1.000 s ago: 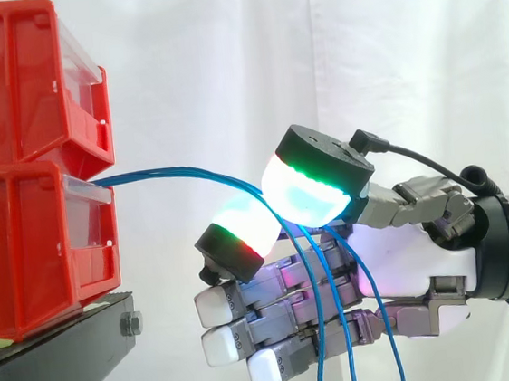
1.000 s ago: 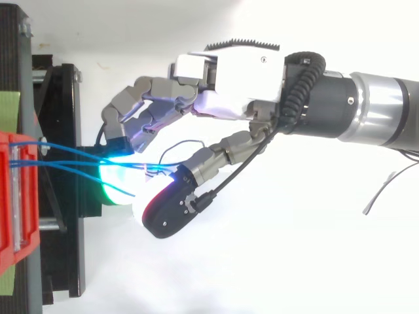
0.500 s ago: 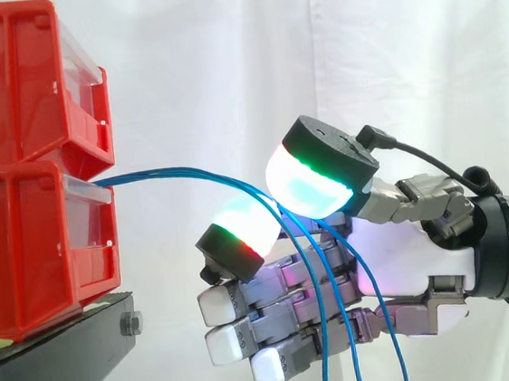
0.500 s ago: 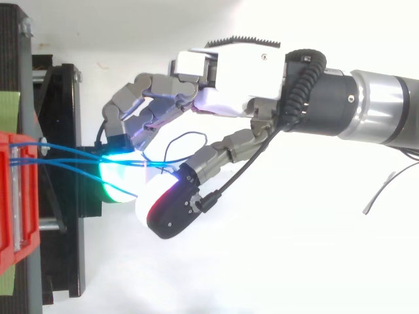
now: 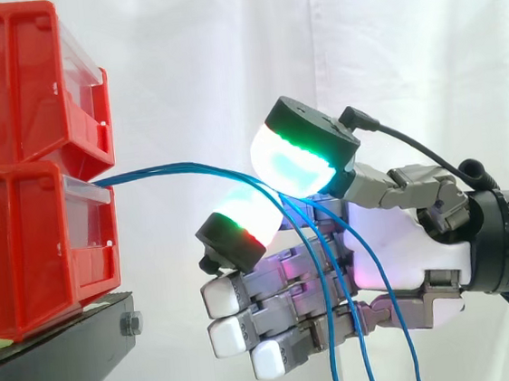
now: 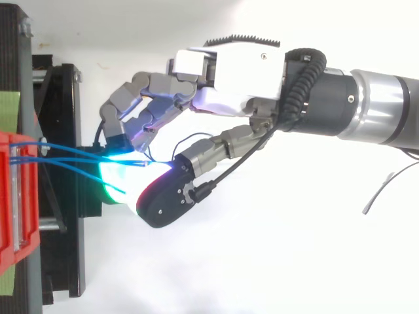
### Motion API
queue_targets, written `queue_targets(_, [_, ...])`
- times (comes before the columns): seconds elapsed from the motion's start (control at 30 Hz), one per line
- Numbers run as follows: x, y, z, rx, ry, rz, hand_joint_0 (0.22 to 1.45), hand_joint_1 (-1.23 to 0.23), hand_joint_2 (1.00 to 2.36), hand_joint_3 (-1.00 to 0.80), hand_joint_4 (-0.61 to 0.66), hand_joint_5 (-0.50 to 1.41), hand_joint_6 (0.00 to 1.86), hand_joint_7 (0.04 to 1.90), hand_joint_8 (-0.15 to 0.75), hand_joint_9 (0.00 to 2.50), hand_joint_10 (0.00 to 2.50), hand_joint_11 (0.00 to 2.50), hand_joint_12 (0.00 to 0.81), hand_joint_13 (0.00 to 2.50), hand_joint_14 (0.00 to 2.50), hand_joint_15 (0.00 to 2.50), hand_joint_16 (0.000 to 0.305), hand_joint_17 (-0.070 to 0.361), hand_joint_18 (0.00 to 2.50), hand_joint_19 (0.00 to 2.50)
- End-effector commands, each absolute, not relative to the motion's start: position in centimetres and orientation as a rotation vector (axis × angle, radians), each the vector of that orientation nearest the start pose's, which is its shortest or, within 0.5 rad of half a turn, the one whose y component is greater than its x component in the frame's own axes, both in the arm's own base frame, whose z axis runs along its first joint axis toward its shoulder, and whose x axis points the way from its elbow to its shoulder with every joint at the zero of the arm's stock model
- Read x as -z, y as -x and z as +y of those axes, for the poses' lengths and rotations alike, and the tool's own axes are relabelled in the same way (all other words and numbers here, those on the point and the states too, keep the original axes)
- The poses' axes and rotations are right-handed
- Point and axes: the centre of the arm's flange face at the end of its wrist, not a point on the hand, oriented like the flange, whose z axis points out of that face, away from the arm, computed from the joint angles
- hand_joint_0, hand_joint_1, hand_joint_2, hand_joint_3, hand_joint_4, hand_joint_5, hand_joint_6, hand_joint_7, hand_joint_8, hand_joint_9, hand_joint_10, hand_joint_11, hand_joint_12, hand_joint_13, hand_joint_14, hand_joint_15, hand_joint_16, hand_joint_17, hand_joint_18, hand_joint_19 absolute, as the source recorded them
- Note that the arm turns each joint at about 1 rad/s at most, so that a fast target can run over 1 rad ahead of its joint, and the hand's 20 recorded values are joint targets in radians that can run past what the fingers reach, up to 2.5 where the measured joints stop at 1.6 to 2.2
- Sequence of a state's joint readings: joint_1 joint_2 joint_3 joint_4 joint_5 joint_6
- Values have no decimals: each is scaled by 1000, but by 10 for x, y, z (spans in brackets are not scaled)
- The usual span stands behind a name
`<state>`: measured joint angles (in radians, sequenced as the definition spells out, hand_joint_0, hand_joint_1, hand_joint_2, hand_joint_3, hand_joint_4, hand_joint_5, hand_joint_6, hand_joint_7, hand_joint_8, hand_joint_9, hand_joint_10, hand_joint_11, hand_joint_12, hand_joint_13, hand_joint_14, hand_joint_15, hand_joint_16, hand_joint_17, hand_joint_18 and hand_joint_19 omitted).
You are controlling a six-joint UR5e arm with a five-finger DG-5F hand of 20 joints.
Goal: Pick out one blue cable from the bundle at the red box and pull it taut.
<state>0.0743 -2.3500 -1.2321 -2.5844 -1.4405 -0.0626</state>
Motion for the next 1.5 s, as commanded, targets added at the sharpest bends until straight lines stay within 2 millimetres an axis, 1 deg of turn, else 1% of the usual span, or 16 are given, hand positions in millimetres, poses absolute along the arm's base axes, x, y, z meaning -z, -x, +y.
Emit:
queue_targets(0.0, [-213, -773, -90, -1182, -1113, 1102, 598, -700, 1000, -500, 16, -157, 930, 1063, 274, 876, 23, 594, 315, 767, 16, 417, 39, 88, 709, 458])
queue_targets(0.13, [-215, -774, -90, -1182, -1110, 1100, 682, -811, 1000, -500, -76, -158, 931, 1133, 267, 856, 21, 597, 314, 764, 16, 421, 39, 88, 711, 447])
queue_targets(0.17, [-215, -774, -90, -1179, -1107, 1102, 743, -880, 1012, -390, -64, -159, 929, 1378, 259, 872, 21, 624, 309, 790, 17, 434, 39, 87, 729, 440])
queue_targets(0.23, [-214, -774, -90, -1174, -1105, 1105, 762, -900, 1018, -323, -20, -158, 924, 1481, 261, 877, 22, 634, 306, 795, 18, 461, 38, 85, 737, 451])
queue_targets(0.3, [-215, -774, -90, -1170, -1100, 1106, 780, -908, 1020, -295, -117, -174, 973, 1288, 256, 871, 24, 645, 305, 802, 18, 465, 38, 85, 730, 456])
queue_targets(0.33, [-214, -774, -90, -1168, -1100, 1108, 788, -902, 1017, -327, -124, -185, 978, 1212, 255, 871, 24, 654, 307, 801, 18, 472, 38, 85, 730, 460])
queue_targets(0.37, [-214, -774, -90, -1167, -1099, 1109, 789, -904, 1013, -367, -118, -188, 978, 1173, 252, 862, 22, 647, 307, 802, 18, 467, 38, 86, 735, 454])
queue_targets(0.4, [-214, -774, -90, -1166, -1098, 1110, 776, -913, 1000, -500, -96, -192, 976, 1086, 251, 861, 22, 659, 306, 805, 18, 462, 38, 87, 755, 436])
queue_targets(0.47, [-214, -774, -88, -1167, -1097, 1111, 743, -932, 1000, -500, -60, -192, 974, 1027, 247, 866, 24, 660, 307, 806, 21, 468, 38, 87, 763, 428])
queue_targets(0.6, [-214, -774, -90, -1167, -1097, 1108, 648, -947, 1000, -500, -11, -181, 955, 1040, 259, 926, 25, 713, 308, 820, 20, 471, 39, 87, 771, 461])
queue_targets(0.93, [-214, -774, -90, -1167, -1097, 1108, 478, -1035, 1000, -500, -4, -159, 952, 1020, 280, 992, 25, 727, 334, 864, 18, 490, 44, 100, 840, 472])
queue_targets(1.13, [-214, -774, -90, -1167, -1097, 1108, 454, -729, 1000, -500, 10, -135, 919, 944, 301, 1038, 22, 714, 357, 881, 17, 489, 48, 109, 862, 484])
queue_targets(1.2, [-215, -774, -90, -1168, -1096, 1107, 483, -559, 1000, -500, 25, -134, 889, 990, 293, 1033, 24, 711, 351, 869, 18, 494, 47, 106, 841, 513])
queue_targets(1.27, [-214, -774, -90, -1167, -1097, 1108, 526, -446, 1000, -500, 18, -134, 880, 1001, 283, 1026, 25, 711, 341, 863, 18, 503, 45, 100, 814, 539])
queue_targets(1.37, [-214, -774, -90, -1167, -1097, 1108, 570, -417, 1000, -500, 7, -137, 872, 1023, 277, 1021, 26, 709, 330, 851, 20, 512, 43, 97, 797, 563])
queue_targets(1.47, [-214, -774, -90, -1168, -1096, 1107, 582, -472, 1004, -455, -4, -141, 874, 1027, 276, 1017, 26, 710, 330, 854, 21, 522, 43, 97, 795, 584])
